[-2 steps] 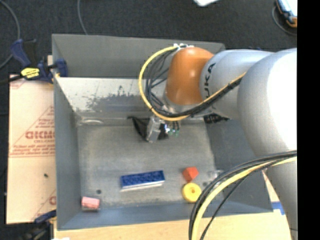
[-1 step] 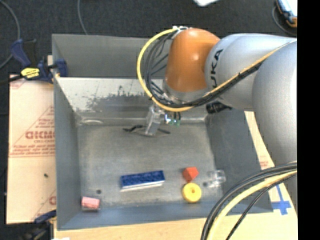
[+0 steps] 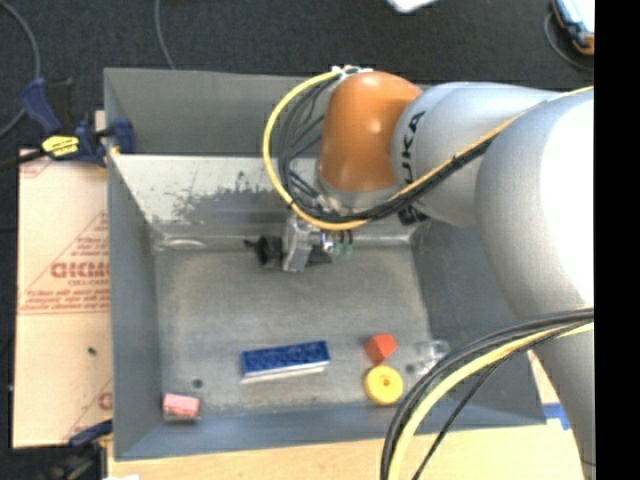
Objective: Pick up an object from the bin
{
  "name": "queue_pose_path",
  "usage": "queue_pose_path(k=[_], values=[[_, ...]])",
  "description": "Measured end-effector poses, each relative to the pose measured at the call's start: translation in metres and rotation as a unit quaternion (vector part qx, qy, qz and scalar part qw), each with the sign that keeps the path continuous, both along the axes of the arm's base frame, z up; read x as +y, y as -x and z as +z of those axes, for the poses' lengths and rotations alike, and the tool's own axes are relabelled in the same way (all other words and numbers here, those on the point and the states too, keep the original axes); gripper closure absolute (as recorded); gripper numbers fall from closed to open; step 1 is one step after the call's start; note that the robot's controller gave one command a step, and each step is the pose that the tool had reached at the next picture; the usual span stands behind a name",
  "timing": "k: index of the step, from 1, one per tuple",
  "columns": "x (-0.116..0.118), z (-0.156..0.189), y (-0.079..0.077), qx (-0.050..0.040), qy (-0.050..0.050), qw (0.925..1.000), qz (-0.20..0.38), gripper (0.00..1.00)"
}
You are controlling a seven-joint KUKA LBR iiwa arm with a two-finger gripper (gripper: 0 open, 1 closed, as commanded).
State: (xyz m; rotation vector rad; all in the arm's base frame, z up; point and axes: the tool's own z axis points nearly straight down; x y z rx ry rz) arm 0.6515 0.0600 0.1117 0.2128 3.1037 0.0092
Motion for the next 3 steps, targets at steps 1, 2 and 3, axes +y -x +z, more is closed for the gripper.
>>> queue_pose_path(k=[1,2,3], values=[[0.002,-0.038,-0.004,0.0048,-0.002,0.9969,-0.079,1.00],[0.016,-0.032,0.000,-0.0015,0.001,1.0000,-0.002,1.00],[0.016,-0.032,0.000,-0.0016,0.000,1.0000,-0.002,1.00]])
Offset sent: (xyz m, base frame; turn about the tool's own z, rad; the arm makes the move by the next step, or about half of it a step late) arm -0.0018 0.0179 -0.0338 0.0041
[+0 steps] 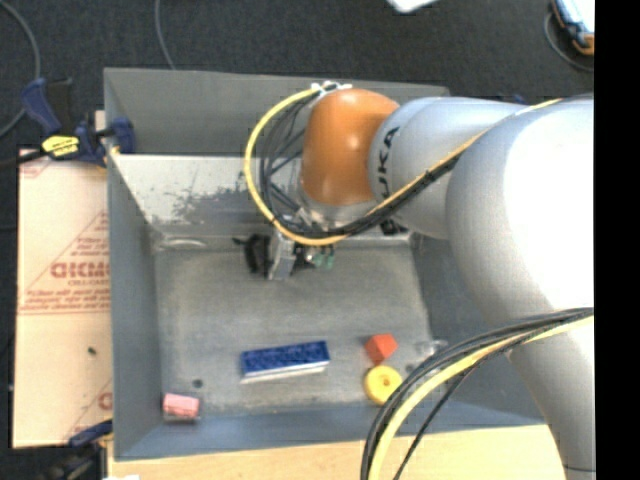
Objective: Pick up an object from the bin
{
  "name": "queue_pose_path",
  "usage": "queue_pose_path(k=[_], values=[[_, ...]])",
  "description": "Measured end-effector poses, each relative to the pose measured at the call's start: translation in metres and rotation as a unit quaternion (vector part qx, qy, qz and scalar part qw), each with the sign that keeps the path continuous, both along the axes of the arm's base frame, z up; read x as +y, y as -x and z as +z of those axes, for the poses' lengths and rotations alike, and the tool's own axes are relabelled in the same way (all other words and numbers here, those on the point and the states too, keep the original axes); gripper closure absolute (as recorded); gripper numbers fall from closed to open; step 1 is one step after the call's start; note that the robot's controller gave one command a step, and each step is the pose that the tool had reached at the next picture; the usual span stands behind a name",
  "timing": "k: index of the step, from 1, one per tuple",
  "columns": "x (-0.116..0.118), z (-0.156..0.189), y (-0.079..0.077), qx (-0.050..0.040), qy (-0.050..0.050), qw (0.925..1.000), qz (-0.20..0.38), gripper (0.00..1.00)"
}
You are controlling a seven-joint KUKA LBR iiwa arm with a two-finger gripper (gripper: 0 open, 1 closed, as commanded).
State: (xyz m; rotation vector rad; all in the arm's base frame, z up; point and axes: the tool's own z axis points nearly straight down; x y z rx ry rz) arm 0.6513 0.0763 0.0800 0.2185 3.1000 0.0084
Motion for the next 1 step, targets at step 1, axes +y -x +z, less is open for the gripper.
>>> queue_pose_path(k=[1], values=[[-0.0217,-0.0084,0.0030,-0.0007,0.002,0.9991,0.043,1.00]])
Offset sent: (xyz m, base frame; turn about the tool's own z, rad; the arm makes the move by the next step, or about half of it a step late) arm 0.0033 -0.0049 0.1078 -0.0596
